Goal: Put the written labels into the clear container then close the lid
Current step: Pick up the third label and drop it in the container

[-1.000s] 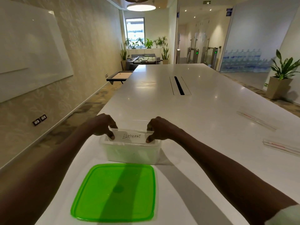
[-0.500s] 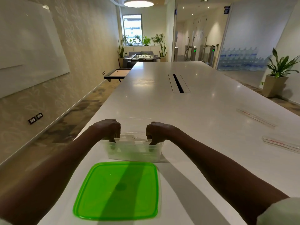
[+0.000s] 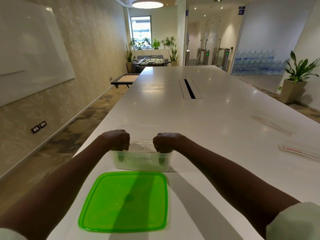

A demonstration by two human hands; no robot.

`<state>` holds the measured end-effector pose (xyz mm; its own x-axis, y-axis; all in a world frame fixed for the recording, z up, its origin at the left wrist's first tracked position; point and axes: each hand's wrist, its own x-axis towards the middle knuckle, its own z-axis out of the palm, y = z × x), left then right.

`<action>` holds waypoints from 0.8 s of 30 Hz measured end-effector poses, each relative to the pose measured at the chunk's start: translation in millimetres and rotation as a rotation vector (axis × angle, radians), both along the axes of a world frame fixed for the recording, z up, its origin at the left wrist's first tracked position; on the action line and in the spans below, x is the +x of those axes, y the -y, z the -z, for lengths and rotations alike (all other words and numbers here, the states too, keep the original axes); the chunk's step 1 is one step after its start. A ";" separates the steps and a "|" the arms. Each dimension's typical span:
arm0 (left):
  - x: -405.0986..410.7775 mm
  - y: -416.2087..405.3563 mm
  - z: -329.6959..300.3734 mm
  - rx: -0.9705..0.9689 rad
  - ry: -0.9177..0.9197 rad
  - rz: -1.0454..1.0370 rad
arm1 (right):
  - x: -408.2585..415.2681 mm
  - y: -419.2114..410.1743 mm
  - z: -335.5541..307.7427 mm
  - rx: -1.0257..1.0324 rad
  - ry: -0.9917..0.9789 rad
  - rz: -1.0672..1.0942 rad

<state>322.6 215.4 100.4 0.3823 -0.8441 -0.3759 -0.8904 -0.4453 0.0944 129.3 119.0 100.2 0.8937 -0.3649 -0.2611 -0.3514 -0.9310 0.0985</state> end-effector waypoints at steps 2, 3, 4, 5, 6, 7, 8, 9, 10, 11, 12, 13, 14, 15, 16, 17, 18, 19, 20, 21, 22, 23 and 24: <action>6.7 -0.3 2.9 -0.014 -0.068 -0.047 | -1.7 -3.1 -1.5 0.039 -0.003 0.030; 8.2 -1.0 3.6 -0.037 -0.116 -0.071 | -2.0 -3.4 -2.0 0.072 -0.003 0.039; 10.6 -1.8 4.1 -0.071 -0.153 -0.075 | -2.7 -3.6 -3.1 0.115 0.009 0.063; 14.0 -1.5 4.1 -0.107 -0.155 -0.045 | -3.1 -3.6 -4.0 0.130 0.013 0.056; 13.2 -3.5 1.5 -0.118 -0.135 0.014 | -4.8 -4.2 -6.2 0.150 0.040 0.054; 10.8 -5.4 -2.1 -0.121 -0.113 0.064 | -5.8 -3.2 -8.0 0.180 0.085 0.057; 6.8 -7.2 -6.7 -0.127 -0.110 0.084 | -7.2 -2.1 -9.9 0.213 0.132 0.053; 4.7 -6.6 -10.3 -0.148 -0.119 0.092 | -8.3 -0.2 -12.0 0.230 0.176 0.043; 0.8 -5.5 -14.6 -0.175 -0.115 0.104 | -10.4 0.1 -14.6 0.230 0.215 0.031; -4.4 -4.6 -18.7 -0.204 -0.111 0.111 | -12.3 0.9 -16.9 0.226 0.259 0.022; -9.7 -2.7 -22.1 -0.234 -0.103 0.122 | -14.7 1.5 -18.6 0.236 0.322 0.028; -13.5 0.5 -24.5 -0.270 -0.091 0.137 | -16.8 2.5 -20.2 0.257 0.395 0.039; -18.4 2.8 -27.7 -0.307 -0.074 0.154 | -19.5 3.5 -22.0 0.260 0.467 0.044; -23.0 5.5 -30.7 -0.352 -0.064 0.170 | -22.4 4.6 -23.4 0.251 0.533 0.049; -27.3 9.0 -33.3 -0.400 -0.053 0.187 | -26.2 5.6 -24.7 0.224 0.585 0.056; -31.0 13.7 -34.8 -0.452 -0.035 0.210 | -30.4 7.4 -25.6 0.191 0.633 0.065; -35.6 18.4 -36.7 -0.502 -0.013 0.231 | -35.6 9.4 -26.6 0.159 0.672 0.076; -40.1 23.7 -38.3 -0.545 0.005 0.249 | -41.1 11.9 -26.7 0.126 0.702 0.083; -45.5 29.2 -39.8 -0.575 0.016 0.257 | -47.8 14.4 -26.9 0.095 0.723 0.094; -50.8 35.4 -40.7 -0.595 0.022 0.262 | -54.7 17.8 -26.6 0.067 0.741 0.106; -56.8 41.1 -41.5 -0.608 0.025 0.264 | -62.2 21.0 -26.2 0.044 0.754 0.122; -63.0 46.6 -42.4 -0.618 0.026 0.266 | -69.9 24.9 -25.5 0.028 0.770 0.138; -69.5 51.8 -43.2 -0.631 0.030 0.273 | -78.5 28.6 -24.9 0.014 0.786 0.159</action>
<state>253.0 163.6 143.6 0.1276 -0.9656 0.2264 -0.9691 -0.0728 0.2359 50.8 90.4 125.0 0.7555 -0.5043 0.4181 -0.4412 -0.8635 -0.2443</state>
